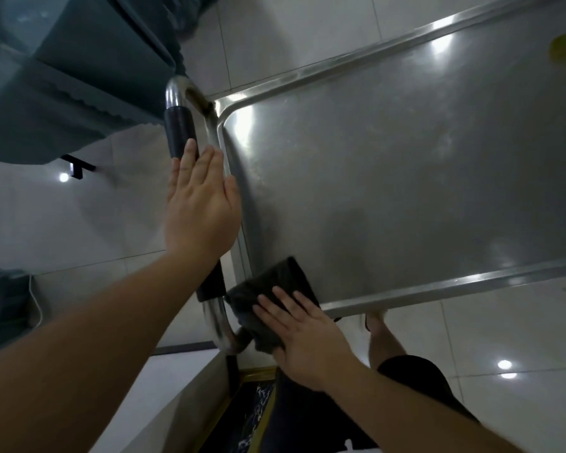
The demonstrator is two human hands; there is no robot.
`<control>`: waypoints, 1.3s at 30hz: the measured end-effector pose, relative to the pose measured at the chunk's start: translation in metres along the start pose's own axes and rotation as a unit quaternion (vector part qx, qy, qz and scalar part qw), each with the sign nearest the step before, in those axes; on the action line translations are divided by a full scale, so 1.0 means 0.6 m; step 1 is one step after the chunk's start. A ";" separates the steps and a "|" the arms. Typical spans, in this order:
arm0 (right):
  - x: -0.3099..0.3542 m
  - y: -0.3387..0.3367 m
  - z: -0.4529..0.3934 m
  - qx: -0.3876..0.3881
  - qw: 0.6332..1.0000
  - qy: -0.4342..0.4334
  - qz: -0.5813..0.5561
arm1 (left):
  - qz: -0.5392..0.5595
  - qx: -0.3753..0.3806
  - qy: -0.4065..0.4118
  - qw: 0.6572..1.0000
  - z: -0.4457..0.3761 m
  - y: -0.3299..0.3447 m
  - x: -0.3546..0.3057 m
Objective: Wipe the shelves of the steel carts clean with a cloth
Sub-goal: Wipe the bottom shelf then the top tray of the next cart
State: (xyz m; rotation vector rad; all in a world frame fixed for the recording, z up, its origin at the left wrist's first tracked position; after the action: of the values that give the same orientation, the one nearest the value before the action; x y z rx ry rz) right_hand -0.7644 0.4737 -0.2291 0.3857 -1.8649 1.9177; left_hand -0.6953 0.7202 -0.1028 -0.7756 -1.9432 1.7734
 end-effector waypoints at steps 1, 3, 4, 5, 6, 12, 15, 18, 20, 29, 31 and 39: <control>-0.023 -0.010 0.010 0.001 1.000 -0.009 0.006 | 0.005 0.000 0.000 1.000 0.000 -0.001 0.000; -0.100 -0.049 0.035 -0.018 0.999 0.012 0.038 | 0.012 -0.001 0.002 1.000 0.002 -0.005 0.000; -0.151 -0.074 0.051 -0.028 0.997 0.039 0.055 | 0.016 0.000 0.003 1.000 0.002 -0.006 0.000; -0.209 -0.104 0.069 -0.039 0.994 0.070 0.069 | 0.021 0.001 0.005 1.000 0.001 -0.006 0.000; -0.270 -0.135 0.089 -0.048 0.990 0.104 0.082 | 0.024 0.004 0.008 1.000 0.002 -0.007 -0.001; -0.587 -0.303 0.178 -0.121 0.890 0.425 0.110 | 0.017 0.003 0.009 1.000 -0.001 -0.007 -0.004; -0.579 -0.298 0.147 -0.173 0.806 0.555 0.108 | 0.006 -0.004 0.008 1.000 -0.002 -0.006 -0.003; -0.478 -0.250 0.070 -0.196 0.804 0.556 0.077 | 0.009 -0.007 0.008 1.000 -0.002 -0.004 -0.002; -0.382 -0.202 0.018 -0.173 0.847 0.495 0.092 | 0.016 -0.008 0.008 1.000 -0.003 -0.004 -0.004; 0.015 -0.012 -0.181 -0.004 0.999 -0.038 0.032 | 0.028 -0.006 0.011 1.000 0.000 -0.016 -0.011; 0.007 -0.010 -0.175 0.017 0.996 -0.073 0.050 | 0.026 -0.002 0.013 1.000 0.001 -0.016 -0.012; -0.396 -0.219 -0.034 -0.078 0.977 0.147 0.131 | 0.039 0.015 0.011 0.999 0.003 -0.011 -0.006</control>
State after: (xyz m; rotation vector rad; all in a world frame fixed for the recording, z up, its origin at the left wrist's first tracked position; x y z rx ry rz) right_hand -0.4921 0.4664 -0.2310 -0.1963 -1.9195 1.8509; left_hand -0.6947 0.7161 -0.0963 -0.8670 -1.8926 1.8264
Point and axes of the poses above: each hand's wrist, its own z-axis away from the middle knuckle, its own y-axis out of the palm, x = y × z, the point moved 10 cm from there along -z, towards the middle knuckle, and after that the axes turned 14 degrees about -x, right-handed, at the moved point
